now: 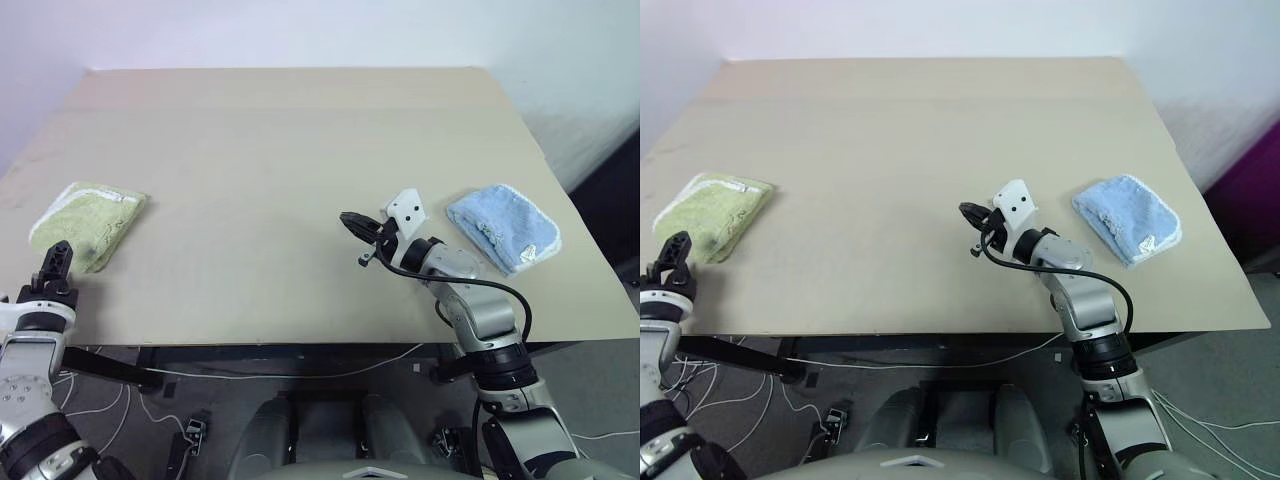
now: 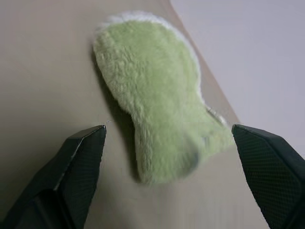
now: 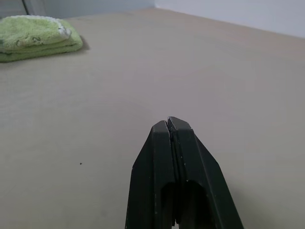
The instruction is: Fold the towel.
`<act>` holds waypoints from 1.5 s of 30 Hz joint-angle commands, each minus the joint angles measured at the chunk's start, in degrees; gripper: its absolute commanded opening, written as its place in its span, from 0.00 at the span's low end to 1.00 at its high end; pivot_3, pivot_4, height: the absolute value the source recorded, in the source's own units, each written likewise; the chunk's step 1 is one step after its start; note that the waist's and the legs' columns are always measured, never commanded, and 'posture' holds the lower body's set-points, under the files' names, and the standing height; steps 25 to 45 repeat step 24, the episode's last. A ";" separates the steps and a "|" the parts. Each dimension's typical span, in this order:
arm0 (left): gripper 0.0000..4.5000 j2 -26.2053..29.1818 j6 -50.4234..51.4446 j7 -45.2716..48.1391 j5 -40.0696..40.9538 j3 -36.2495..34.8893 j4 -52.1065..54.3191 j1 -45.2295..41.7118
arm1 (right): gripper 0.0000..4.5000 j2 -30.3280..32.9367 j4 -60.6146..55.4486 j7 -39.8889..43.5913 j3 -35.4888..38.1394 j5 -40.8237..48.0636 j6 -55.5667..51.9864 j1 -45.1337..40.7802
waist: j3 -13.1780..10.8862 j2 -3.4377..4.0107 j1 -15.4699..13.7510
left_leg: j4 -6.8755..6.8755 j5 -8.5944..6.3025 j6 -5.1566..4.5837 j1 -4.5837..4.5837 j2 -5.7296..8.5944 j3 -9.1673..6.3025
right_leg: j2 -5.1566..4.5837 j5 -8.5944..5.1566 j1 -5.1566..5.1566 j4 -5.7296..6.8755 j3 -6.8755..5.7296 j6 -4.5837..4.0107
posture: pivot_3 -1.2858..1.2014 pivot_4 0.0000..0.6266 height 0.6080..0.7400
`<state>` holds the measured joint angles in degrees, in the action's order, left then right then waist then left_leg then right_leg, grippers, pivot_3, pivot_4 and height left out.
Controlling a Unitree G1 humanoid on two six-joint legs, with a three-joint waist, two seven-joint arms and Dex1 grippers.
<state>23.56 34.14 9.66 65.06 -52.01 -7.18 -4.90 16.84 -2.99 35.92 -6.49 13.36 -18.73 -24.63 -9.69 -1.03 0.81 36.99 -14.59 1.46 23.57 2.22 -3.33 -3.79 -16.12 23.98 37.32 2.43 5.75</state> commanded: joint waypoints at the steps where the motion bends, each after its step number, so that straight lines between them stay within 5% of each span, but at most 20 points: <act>1: 1.00 0.98 2.86 1.98 -0.70 4.86 10.12 4.29 | 0.00 0.50 -0.74 0.85 0.97 0.72 0.85 -1.19 | 0.00 0.00 -0.15 | 0.00 0.00 0.00 0.00 0.00 0.00 | -0.01 0.00 -0.02 -0.01 0.00 0.00 | 0.52 0.24 1.00; 7: 1.00 5.33 -0.26 6.68 -16.78 24.06 24.29 7.62 | 0.00 1.60 1.86 0.95 3.40 0.99 1.90 -3.19 | 0.00 0.00 -0.21 | -0.02 -0.01 -0.01 -0.03 0.03 -0.02 | -0.02 0.00 -0.10 -0.05 -0.02 -0.02 | 0.52 0.24 1.00; 14: 1.00 7.36 -10.87 13.89 -33.20 39.52 20.43 -2.58 | 0.00 2.33 1.84 -1.40 6.39 0.60 2.86 -3.27 | 0.00 0.03 -0.08 | -0.08 -0.01 0.00 -0.05 0.03 0.05 | 0.08 -0.01 -0.08 -0.08 -0.05 -0.02 | 0.52 0.24 1.00; 24: 1.00 4.58 -18.52 20.59 -39.27 43.28 9.10 -12.34 | 0.00 3.11 -4.54 -6.31 10.47 1.18 1.21 3.87 | 0.00 0.04 -0.04 | -0.05 0.00 -0.02 -0.05 0.01 0.06 | 0.10 0.00 -0.07 -0.05 -0.05 -0.01 | 0.52 0.24 1.00; 45: 1.00 4.58 -18.52 20.59 -39.27 43.28 9.10 -12.34 | 0.00 3.11 -4.54 -6.31 10.47 1.18 1.21 3.87 | 0.00 0.04 -0.04 | -0.05 0.00 -0.02 -0.05 0.01 0.06 | 0.10 0.00 -0.07 -0.05 -0.05 -0.01 | 0.52 0.24 1.00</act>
